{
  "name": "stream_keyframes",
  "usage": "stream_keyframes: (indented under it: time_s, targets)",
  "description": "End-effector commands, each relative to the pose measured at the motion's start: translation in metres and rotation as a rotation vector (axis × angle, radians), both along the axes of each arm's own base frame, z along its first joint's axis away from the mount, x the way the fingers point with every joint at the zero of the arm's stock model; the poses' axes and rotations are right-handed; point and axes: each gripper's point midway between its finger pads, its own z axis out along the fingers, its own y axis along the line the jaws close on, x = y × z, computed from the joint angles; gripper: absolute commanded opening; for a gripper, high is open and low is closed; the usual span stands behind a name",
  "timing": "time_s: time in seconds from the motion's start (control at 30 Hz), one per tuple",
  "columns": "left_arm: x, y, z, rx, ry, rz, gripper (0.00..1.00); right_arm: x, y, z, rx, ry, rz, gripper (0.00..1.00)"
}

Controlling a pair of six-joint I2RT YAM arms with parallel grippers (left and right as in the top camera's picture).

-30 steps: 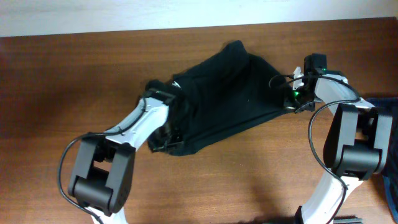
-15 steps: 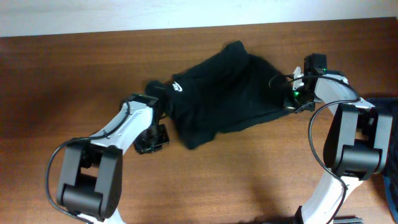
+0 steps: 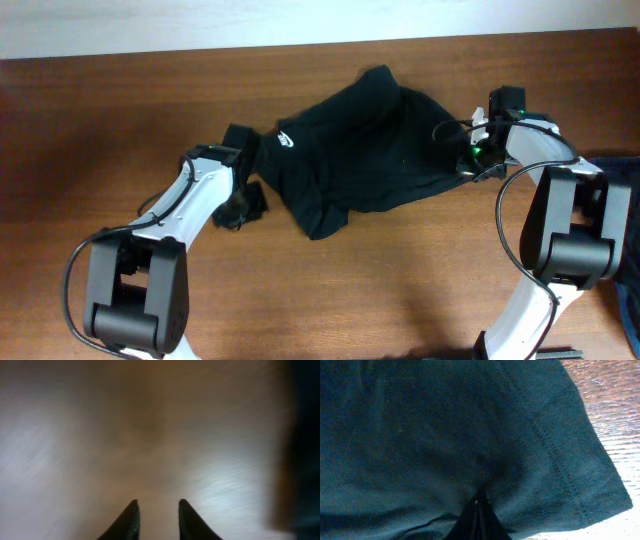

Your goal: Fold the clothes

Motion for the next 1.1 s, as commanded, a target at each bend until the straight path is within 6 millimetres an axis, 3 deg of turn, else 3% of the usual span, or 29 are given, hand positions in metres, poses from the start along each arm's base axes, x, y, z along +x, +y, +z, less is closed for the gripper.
stream_keyframes:
  time_s: [0.0, 0.17, 0.3, 0.47, 0.5, 0.57, 0.63, 1.07]
  targets:
    - [0.027, -0.033, 0.030, -0.136, -0.131, -0.057, 0.29, -0.038, -0.012, -0.044, -0.050, 0.160, -0.019, 0.11]
    - [0.044, -0.075, 0.041, -0.246, -0.236, -0.131, 0.36, -0.038, -0.012, -0.044, -0.051, 0.159, -0.019, 0.22]
    - [0.048, -0.105, 0.047, -0.263, -0.302, -0.202, 0.39, -0.036, -0.013, -0.044, -0.052, 0.153, -0.019, 0.24]
    - [0.046, -0.121, 0.044, -0.179, -0.351, -0.226, 0.42, -0.036, -0.013, -0.044, -0.052, 0.152, -0.019, 0.24]
    - [0.045, -0.125, 0.043, -0.174, -0.354, -0.238, 0.42, -0.036, -0.013, -0.044, -0.052, 0.152, -0.019, 0.24]
    - [0.044, -0.137, 0.037, -0.171, -0.362, -0.263, 0.42, -0.036, -0.013, -0.044, -0.051, 0.152, -0.019, 0.12]
    - [0.045, -0.146, 0.032, -0.170, -0.372, -0.273, 0.42, -0.036, -0.013, -0.044, -0.051, 0.152, -0.019, 0.10]
    - [0.052, -0.138, -0.014, -0.074, -0.337, -0.212, 0.50, -0.035, -0.009, -0.044, -0.030, 0.147, -0.017, 0.10]
